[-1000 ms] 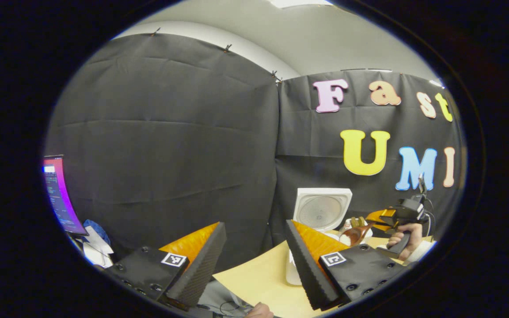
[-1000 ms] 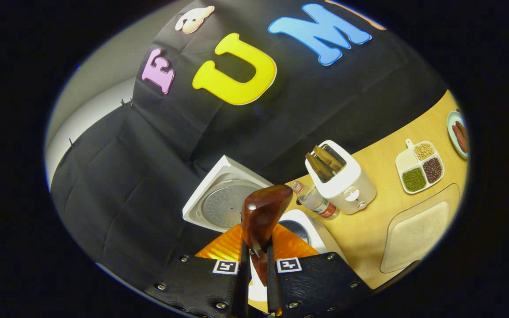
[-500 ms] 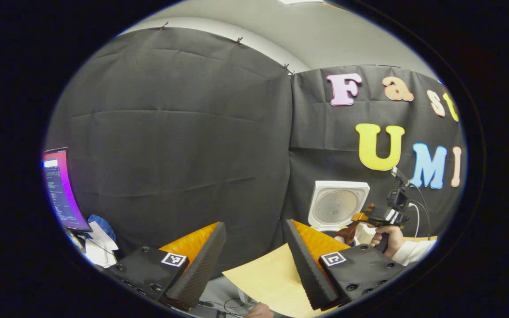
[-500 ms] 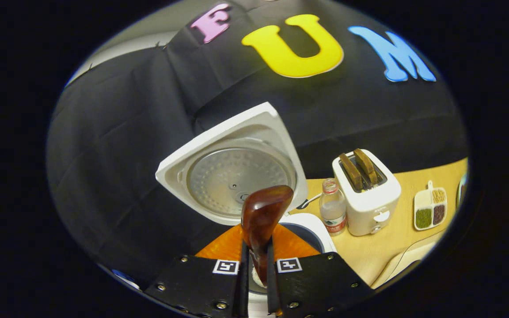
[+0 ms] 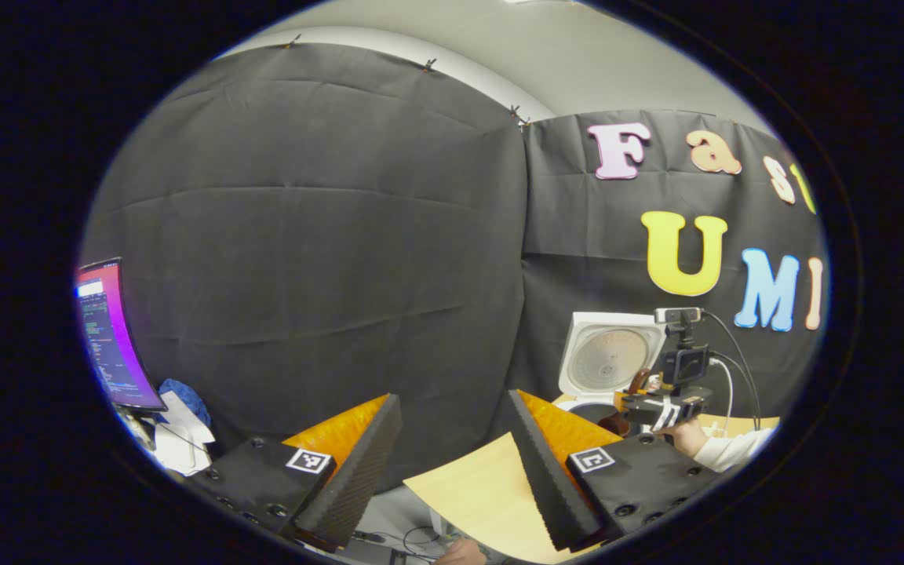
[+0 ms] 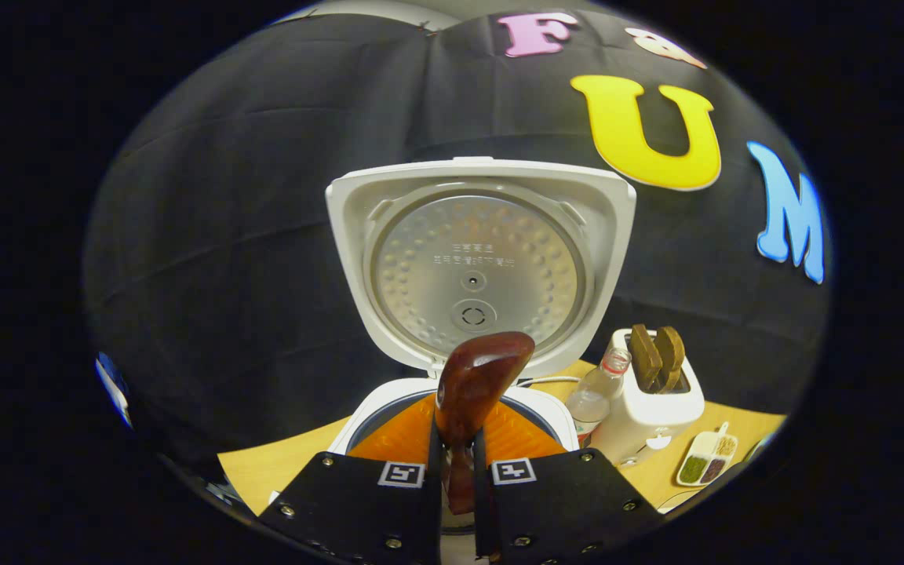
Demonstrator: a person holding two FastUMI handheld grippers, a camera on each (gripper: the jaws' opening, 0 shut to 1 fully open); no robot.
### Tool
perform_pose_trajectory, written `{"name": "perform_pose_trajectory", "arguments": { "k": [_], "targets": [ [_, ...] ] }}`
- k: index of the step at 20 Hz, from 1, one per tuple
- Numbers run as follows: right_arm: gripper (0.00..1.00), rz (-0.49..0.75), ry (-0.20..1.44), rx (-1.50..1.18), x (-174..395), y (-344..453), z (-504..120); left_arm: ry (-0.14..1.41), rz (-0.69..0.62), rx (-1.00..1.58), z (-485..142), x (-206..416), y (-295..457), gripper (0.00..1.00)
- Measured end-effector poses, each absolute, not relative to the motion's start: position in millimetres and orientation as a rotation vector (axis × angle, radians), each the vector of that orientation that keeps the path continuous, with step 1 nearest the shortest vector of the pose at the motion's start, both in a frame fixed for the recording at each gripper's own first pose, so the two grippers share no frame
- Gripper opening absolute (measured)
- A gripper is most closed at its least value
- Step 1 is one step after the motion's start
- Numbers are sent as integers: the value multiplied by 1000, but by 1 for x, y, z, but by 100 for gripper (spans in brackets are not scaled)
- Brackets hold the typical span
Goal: Close the left gripper, press the button to open the rice cooker; take a wooden spoon from the chopstick holder with the right hand, scoop a spoonful of rice and pour it into the rice cooker, then put the wooden spoon back into the chopstick holder.
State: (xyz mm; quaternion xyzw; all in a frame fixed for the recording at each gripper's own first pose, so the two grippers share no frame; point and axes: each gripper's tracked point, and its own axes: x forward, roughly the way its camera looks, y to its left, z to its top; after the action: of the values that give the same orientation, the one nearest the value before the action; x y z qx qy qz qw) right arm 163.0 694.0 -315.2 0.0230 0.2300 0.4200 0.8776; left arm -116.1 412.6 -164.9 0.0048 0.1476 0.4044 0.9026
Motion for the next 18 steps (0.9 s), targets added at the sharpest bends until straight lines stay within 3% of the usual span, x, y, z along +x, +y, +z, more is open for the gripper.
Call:
{"name": "perform_pose_trajectory", "arguments": {
  "k": [7, 9, 14, 18],
  "targets": [
    [17, 936, 217, -205, 149, 689, -292, 298, 806, 34, -157, -108, 396, 96],
    [17, 944, 171, -274, 145, 687, -293, 300, 800, 39, -157, -108, 390, 93],
    [17, 943, 137, -332, 145, 680, -295, 302, 805, 53, -169, -101, 385, 93],
    [17, 930, 225, -155, 155, 660, -277, 294, 803, 65, -162, -99, 373, 93]
  ]
}}
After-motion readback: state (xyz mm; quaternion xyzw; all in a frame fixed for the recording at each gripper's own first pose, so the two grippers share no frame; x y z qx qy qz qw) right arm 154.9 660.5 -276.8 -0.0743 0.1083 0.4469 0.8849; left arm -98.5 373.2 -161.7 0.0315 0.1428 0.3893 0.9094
